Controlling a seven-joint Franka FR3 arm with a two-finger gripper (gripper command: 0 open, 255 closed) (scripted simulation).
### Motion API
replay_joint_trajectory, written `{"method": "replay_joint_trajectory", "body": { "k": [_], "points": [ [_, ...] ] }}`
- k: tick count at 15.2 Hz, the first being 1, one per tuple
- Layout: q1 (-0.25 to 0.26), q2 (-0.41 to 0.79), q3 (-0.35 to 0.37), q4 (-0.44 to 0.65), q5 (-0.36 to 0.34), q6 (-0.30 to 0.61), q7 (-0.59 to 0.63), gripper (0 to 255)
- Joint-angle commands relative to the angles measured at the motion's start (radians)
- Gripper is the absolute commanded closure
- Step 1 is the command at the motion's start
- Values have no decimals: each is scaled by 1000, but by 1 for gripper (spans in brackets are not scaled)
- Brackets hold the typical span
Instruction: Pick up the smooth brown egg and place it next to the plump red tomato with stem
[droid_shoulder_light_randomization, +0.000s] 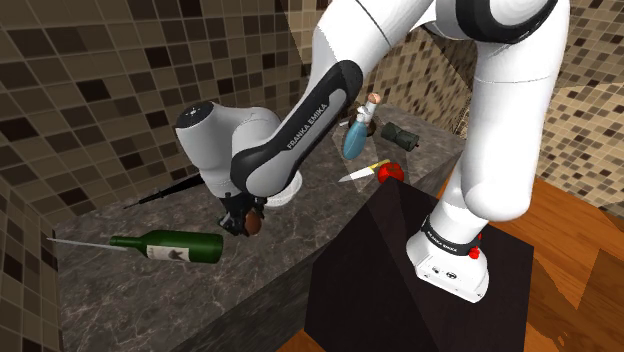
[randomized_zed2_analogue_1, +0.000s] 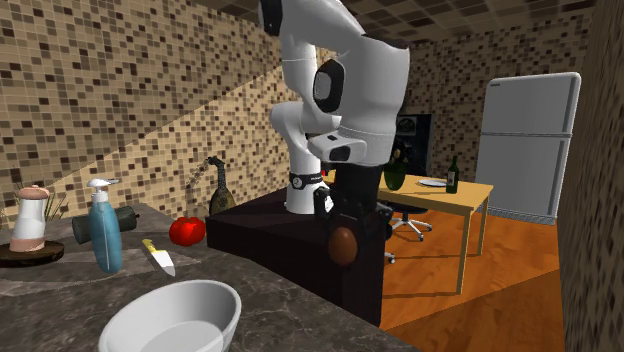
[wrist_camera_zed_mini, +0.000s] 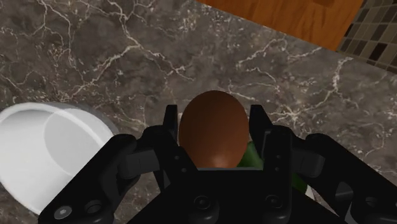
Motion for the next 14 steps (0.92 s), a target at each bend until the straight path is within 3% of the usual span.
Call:
{"method": "replay_joint_trajectory", "body": {
  "k": [1, 14],
  "points": [
    [-37, -52, -3, -71, 16, 31, -42, 255],
    [-242, -308, -112, -399, 81, 182, -379, 255]
  ]
}}
